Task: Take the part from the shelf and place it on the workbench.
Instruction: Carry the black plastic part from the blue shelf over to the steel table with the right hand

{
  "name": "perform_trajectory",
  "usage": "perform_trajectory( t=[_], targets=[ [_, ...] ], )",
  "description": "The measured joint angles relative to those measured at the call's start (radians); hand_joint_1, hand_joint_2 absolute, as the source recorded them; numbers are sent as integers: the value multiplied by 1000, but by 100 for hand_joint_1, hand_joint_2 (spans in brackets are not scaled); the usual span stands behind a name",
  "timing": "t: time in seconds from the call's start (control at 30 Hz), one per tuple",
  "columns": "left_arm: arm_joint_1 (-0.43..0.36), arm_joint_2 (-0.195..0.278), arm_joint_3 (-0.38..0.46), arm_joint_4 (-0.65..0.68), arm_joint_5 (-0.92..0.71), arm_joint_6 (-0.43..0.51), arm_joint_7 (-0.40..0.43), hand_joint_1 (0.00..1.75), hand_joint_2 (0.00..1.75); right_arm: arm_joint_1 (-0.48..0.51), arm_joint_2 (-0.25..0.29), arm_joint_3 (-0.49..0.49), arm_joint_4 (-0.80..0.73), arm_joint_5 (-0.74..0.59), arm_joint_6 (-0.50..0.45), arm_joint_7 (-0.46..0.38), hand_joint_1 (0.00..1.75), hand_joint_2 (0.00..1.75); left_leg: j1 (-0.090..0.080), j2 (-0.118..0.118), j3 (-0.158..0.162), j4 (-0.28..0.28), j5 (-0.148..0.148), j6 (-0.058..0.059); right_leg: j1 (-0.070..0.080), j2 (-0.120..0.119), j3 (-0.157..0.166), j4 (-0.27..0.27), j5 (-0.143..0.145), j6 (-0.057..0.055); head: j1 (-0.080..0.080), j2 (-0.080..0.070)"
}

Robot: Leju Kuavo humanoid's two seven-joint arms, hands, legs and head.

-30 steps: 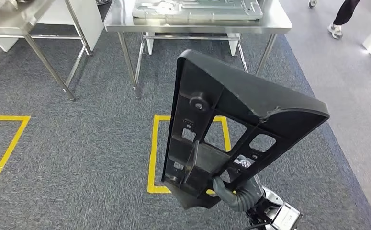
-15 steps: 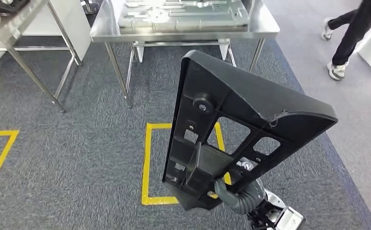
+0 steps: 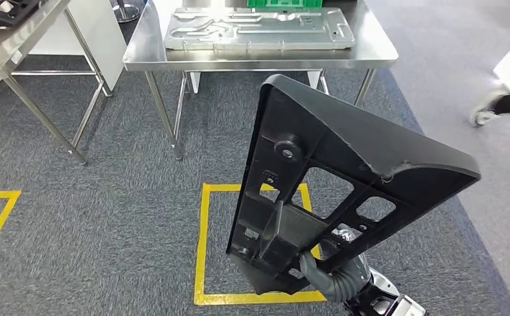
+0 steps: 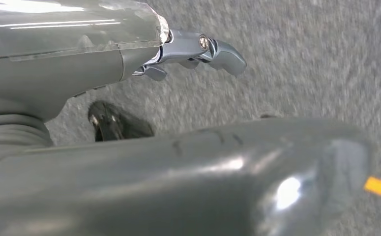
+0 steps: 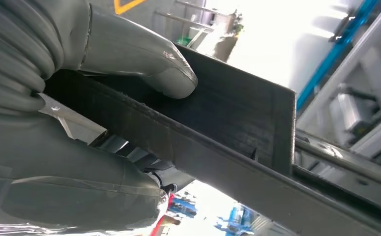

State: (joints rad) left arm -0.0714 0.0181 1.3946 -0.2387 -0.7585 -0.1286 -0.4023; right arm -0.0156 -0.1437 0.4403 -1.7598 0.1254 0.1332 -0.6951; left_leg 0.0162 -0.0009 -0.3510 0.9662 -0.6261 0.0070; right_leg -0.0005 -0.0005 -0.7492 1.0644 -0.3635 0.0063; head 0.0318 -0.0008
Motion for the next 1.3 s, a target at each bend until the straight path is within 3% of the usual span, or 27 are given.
perform_trajectory(
  t=[0.03,0.1,0.17,0.2,0.27,0.33,0.37,0.47,0.5,0.53,0.6,0.67,0.73,0.77,0.83,0.87,0.9,0.93,1.0,1.03,1.1,1.2,1.23,1.3],
  targets=[
    [-2,0,0,0,0,0,-1,0,0,2,-1,-1,-2,0,-1,0,168,175,-2,0,15,1,-8,-7,3,1,1,-6,20,-5,-1,0],
    [-7,0,-1,0,-1,0,-2,0,0,2,-2,-3,-11,0,-3,1,168,175,0,0,15,32,10,-20,3,5,24,-6,4,-18,-3,0],
    [-13,0,-2,-1,-2,0,-4,0,0,1,-2,-5,-17,0,-4,0,168,175,3,0,-39,139,41,-27,2,8,57,-23,-14,-32,-6,0],
    [-14,1,-2,-1,-3,-1,-5,0,0,2,-2,-5,-19,0,-5,0,168,175,4,0,-81,201,34,-28,2,9,72,-30,-24,-37,-8,0],
    [-11,1,-2,-1,-5,-2,-9,0,0,6,-2,-5,-19,0,-5,0,168,175,3,0,-165,283,-37,-31,5,14,99,-34,-46,-44,-10,0],
    [-7,1,-2,-1,-6,-2,-12,0,0,11,-2,-5,-19,0,-5,0,168,175,2,0,-219,286,-102,-30,11,20,128,-34,-69,-47,-10,0],
    [-6,1,-2,-1,-6,-2,-13,0,0,12,-2,-5,-19,0,-6,0,168,175,1,0,-232,273,-111,-29,14,22,139,-34,-77,-48,-10,0],
    [-5,1,-2,-1,-6,-2,-13,0,0,13,-2,-5,-19,0,-7,0,168,175,0,0,-239,250,-100,-26,17,23,150,-34,-85,-48,-10,0],
    [-5,1,-2,-1,-6,-2,-13,0,0,14,-2,-5,-19,0,-7,0,168,175,-2,0,-238,227,-74,-22,18,23,156,-34,-89,-49,-10,0],
    [-4,1,-2,-1,-6,-2,-14,0,0,14,-2,-5,-20,0,-7,0,168,175,-5,0,-236,191,-30,-15,20,23,164,-34,-94,-49,-10,0],
    [-3,6,-2,-1,-6,-2,-15,0,0,16,-2,-5,-22,0,-8,1,168,175,-19,-4,-233,102,98,7,21,27,178,-34,-111,-43,-6,0],
    [-4,11,-2,-2,-6,-2,-16,0,0,18,-3,-6,-26,-1,-8,1,168,175,-23,-6,-229,58,165,22,19,30,183,-34,-122,-32,-3,0],
    [-6,10,-2,-2,-6,-1,-17,0,0,16,-3,-7,-30,-1,-8,1,168,175,-14,-4,-214,36,172,26,19,23,176,-10,-142,-19,0,0],
    [-6,9,-2,-2,-5,-1,-17,0,0,15,-3,-9,-31,-1,-8,1,168,175,-9,-3,-207,28,174,27,16,19,157,31,-165,-11,1,0],
    [-7,10,-2,-2,-5,-2,-16,0,0,15,-3,-12,-31,-1,-9,0,168,175,-5,-2,-201,23,171,26,3,14,90,151,-217,4,2,0],
    [-7,9,-2,-2,-5,-3,-16,0,0,17,-3,-14,-31,0,-9,1,168,175,-3,-2,-200,23,168,24,-5,12,59,199,-228,12,2,0],
    [-6,8,-2,-2,-5,-3,-16,0,0,19,-3,-15,-31,0,-9,1,168,175,1,-2,-198,24,165,20,-13,10,44,215,-221,20,2,0],
    [-6,7,-2,-2,-5,-3,-15,0,0,20,-3,-16,-31,0,-9,1,168,175,5,-2,-195,25,162,15,-20,8,49,193,-195,27,2,0],
    [-6,5,-2,-2,-6,-4,-15,0,0,22,-3,-19,-30,2,-11,1,168,175,15,-2,-187,30,150,-1,-32,2,105,69,-122,44,3,0],
    [-6,5,-2,-3,-6,-5,-15,0,0,23,-3,-20,-31,2,-12,1,168,175,17,-3,-184,35,144,-10,-34,3,132,11,-98,47,4,0],
    [-7,6,-2,-3,-6,-6,-16,0,0,26,-3,-21,-32,4,-13,1,168,175,15,-4,-182,38,136,-27,-32,7,154,-37,-91,38,4,0],
    [-8,6,-2,-3,-6,-7,-17,0,0,29,-4,-21,-33,4,-11,1,168,175,19,-4,-176,38,127,-44,-28,12,155,-39,-94,7,2,0],
    [-9,6,-2,-3,-5,-8,-17,0,0,30,-4,-21,-33,4,-8,1,168,175,21,-3,-184,59,113,-47,-27,12,157,-41,-95,-2,1,0],
    [-10,5,-2,-3,-2,-8,-17,0,0,30,-4,-21,-33,3,-1,1,168,175,20,-2,-234,167,56,-46,-22,11,160,-42,-97,-15,0,0]
  ],
)
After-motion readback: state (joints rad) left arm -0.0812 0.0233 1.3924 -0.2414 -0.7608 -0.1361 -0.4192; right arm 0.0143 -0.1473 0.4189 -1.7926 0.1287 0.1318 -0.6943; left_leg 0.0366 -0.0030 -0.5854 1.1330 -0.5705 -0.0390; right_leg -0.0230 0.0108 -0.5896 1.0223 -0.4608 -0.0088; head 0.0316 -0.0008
